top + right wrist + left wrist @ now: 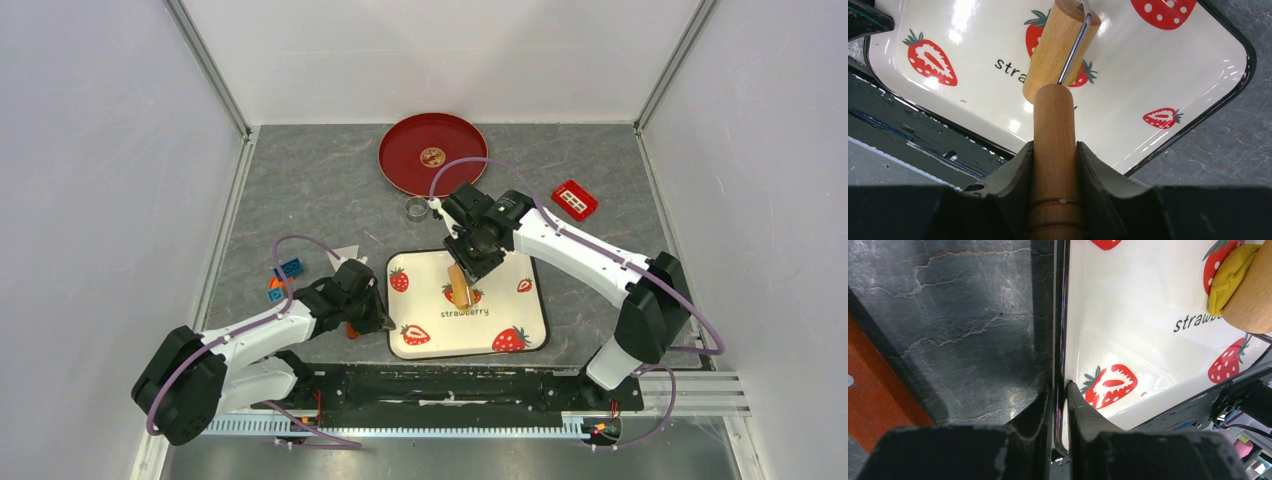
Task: Roll out the dumpling wrappers from the dough
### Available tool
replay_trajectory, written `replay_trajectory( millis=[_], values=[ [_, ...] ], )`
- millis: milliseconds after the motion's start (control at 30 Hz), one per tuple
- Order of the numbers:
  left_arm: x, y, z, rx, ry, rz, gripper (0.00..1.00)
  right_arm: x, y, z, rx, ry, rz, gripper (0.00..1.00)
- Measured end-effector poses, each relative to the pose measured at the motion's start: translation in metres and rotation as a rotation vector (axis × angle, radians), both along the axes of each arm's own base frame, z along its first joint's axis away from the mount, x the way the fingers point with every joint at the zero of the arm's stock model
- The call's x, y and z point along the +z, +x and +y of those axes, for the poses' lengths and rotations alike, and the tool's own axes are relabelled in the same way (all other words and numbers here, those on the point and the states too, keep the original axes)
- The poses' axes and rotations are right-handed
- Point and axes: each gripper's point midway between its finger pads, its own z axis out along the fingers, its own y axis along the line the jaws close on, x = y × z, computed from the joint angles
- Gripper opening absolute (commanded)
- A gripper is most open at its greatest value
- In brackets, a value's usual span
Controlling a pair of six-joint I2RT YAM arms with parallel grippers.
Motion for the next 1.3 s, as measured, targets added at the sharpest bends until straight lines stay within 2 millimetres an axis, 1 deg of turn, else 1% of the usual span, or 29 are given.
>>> replay_trajectory(
  millis=[767, 1100, 1167, 1233, 1300],
  values=[
    [0.0, 0.0, 0.0, 0.0, 0.0, 0.0, 0.02, -0.009, -0.001, 0.003, 0.028, 0.05, 0.026, 0.0],
    [0.0, 0.0, 0.0, 0.0, 0.0, 0.0, 0.02, -0.016, -0.001, 0.006, 0.013, 0.133, 0.064, 0.0],
    [0.0, 0.0, 0.0, 0.0, 0.0, 0.0, 0.02, -0.02, 0.0, 0.014, 0.016, 0.176, 0.068, 0.0],
    [0.0, 0.0, 0.0, 0.0, 0.0, 0.0, 0.02, -0.032, 0.0, 0.031, 0.023, 0.245, 0.1, 0.0],
    [0.0, 0.0, 0.0, 0.0, 0.001, 0.0, 0.02, -0.034, 0.001, 0.039, 0.032, 0.281, 0.102, 0.0]
  ],
)
